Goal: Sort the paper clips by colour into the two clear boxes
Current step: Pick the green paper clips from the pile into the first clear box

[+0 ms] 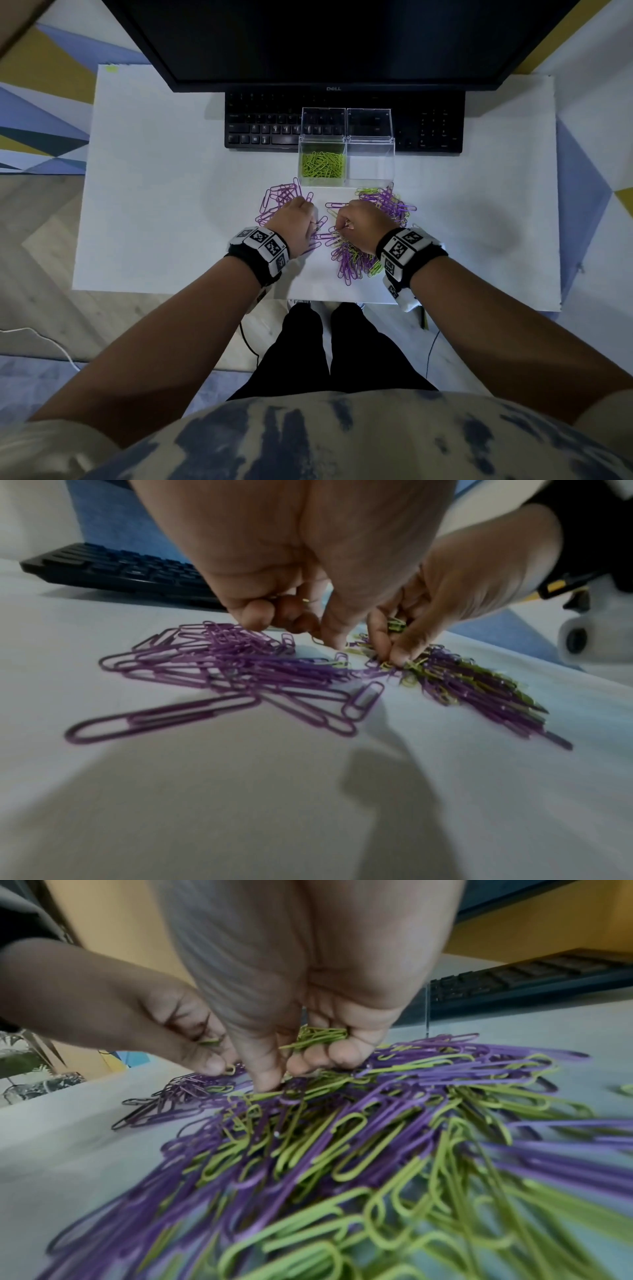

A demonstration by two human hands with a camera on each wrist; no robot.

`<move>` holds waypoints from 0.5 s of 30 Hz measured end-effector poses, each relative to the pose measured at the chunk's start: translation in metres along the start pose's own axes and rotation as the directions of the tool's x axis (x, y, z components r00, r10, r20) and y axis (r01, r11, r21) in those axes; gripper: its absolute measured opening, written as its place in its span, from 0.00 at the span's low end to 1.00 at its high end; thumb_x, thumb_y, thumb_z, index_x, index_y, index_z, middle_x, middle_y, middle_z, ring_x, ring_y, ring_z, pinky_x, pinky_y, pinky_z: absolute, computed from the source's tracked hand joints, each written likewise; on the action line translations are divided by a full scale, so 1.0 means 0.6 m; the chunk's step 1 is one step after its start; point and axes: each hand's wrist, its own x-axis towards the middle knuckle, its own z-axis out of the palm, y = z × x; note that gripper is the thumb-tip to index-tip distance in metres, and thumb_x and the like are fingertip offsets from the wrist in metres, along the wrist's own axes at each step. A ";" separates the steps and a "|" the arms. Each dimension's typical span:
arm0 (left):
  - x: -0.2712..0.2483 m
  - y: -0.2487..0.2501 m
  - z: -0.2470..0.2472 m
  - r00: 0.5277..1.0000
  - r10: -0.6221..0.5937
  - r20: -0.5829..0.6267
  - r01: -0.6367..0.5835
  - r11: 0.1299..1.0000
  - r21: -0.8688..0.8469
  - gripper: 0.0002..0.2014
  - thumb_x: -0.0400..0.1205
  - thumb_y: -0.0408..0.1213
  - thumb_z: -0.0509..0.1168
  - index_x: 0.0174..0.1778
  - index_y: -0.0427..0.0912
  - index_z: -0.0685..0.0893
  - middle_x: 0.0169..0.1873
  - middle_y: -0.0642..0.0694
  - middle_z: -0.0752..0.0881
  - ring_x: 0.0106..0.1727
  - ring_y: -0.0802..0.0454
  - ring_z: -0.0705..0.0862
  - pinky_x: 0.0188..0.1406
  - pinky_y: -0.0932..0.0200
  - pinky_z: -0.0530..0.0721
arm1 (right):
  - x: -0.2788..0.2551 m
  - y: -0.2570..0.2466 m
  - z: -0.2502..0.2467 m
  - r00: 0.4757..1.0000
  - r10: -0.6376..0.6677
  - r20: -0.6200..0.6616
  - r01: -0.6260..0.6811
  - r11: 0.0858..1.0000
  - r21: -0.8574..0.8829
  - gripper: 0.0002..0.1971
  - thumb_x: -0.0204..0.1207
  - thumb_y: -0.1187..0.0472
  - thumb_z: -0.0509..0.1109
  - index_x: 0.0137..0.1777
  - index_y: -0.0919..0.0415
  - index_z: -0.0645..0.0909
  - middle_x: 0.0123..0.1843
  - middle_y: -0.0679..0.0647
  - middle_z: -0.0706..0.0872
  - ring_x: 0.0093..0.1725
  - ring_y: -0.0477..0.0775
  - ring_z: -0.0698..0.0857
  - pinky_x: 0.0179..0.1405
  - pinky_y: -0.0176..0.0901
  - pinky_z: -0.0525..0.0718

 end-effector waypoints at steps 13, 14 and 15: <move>-0.010 -0.013 -0.008 0.948 -0.307 -0.076 0.181 0.724 -0.665 0.11 0.85 0.26 0.51 0.54 0.36 0.78 0.31 0.46 0.80 0.36 0.56 0.82 0.43 0.67 0.78 | 0.005 0.003 0.009 0.997 -0.056 -0.045 0.055 0.998 -0.029 0.07 0.77 0.69 0.62 0.47 0.63 0.82 0.49 0.59 0.78 0.49 0.59 0.79 0.49 0.49 0.79; -0.011 -0.012 -0.008 0.952 -0.301 -0.057 0.187 0.718 -0.671 0.13 0.85 0.26 0.51 0.52 0.38 0.81 0.31 0.45 0.81 0.34 0.58 0.81 0.39 0.70 0.77 | 0.006 0.004 0.009 0.998 -0.056 -0.042 0.055 0.998 -0.021 0.06 0.76 0.69 0.62 0.47 0.62 0.81 0.49 0.58 0.78 0.48 0.59 0.79 0.49 0.50 0.80; -0.010 -0.011 -0.008 0.953 -0.297 -0.049 0.188 0.713 -0.675 0.15 0.84 0.28 0.50 0.47 0.42 0.83 0.31 0.44 0.82 0.32 0.58 0.79 0.35 0.69 0.75 | 0.006 0.003 0.009 0.998 -0.055 -0.042 0.056 0.998 0.001 0.06 0.76 0.68 0.63 0.46 0.62 0.81 0.47 0.57 0.77 0.47 0.59 0.79 0.49 0.50 0.80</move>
